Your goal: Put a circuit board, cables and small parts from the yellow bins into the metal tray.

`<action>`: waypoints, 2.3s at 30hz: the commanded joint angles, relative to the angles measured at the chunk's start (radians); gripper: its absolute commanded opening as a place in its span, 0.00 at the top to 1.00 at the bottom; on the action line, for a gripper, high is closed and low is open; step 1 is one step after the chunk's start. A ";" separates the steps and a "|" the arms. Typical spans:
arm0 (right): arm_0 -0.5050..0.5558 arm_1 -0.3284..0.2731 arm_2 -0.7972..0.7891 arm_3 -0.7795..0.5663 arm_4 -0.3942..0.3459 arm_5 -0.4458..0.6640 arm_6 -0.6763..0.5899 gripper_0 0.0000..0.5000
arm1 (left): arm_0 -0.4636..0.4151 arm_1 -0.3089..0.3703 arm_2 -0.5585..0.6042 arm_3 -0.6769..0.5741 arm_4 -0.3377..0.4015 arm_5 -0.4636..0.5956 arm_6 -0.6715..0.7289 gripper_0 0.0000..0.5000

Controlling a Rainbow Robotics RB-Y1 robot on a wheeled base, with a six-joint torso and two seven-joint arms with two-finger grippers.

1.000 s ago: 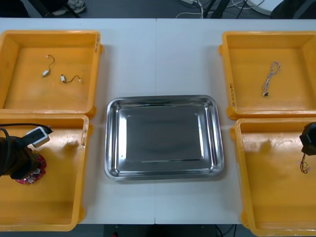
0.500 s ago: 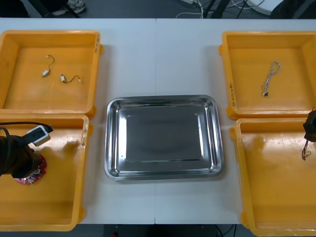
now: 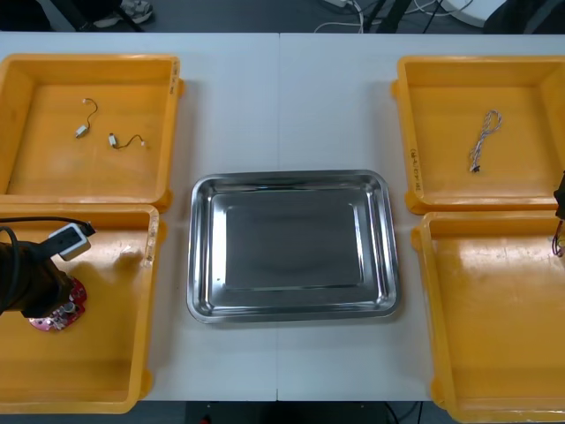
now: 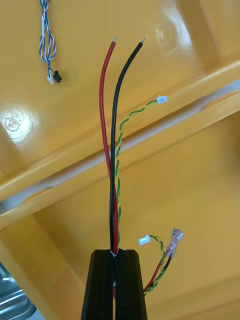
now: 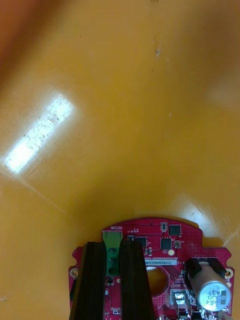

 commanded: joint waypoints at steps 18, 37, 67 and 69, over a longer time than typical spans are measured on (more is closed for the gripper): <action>-0.156 -0.157 0.119 0.040 -0.209 0.005 0.096 1.00 | -0.100 0.011 0.246 -0.093 0.109 0.322 -0.075 1.00; -0.264 -0.160 0.329 0.032 -0.259 0.005 0.252 1.00 | -0.255 -0.179 0.365 -0.281 0.023 0.704 0.204 1.00; -0.282 -0.132 0.427 -0.053 -0.318 0.005 0.269 1.00 | -0.532 -0.539 -0.147 -0.402 -0.348 0.866 0.863 1.00; -0.284 -0.131 0.440 -0.060 -0.318 0.005 0.270 1.00 | -0.540 -0.556 -0.172 -0.389 -0.359 0.866 0.885 1.00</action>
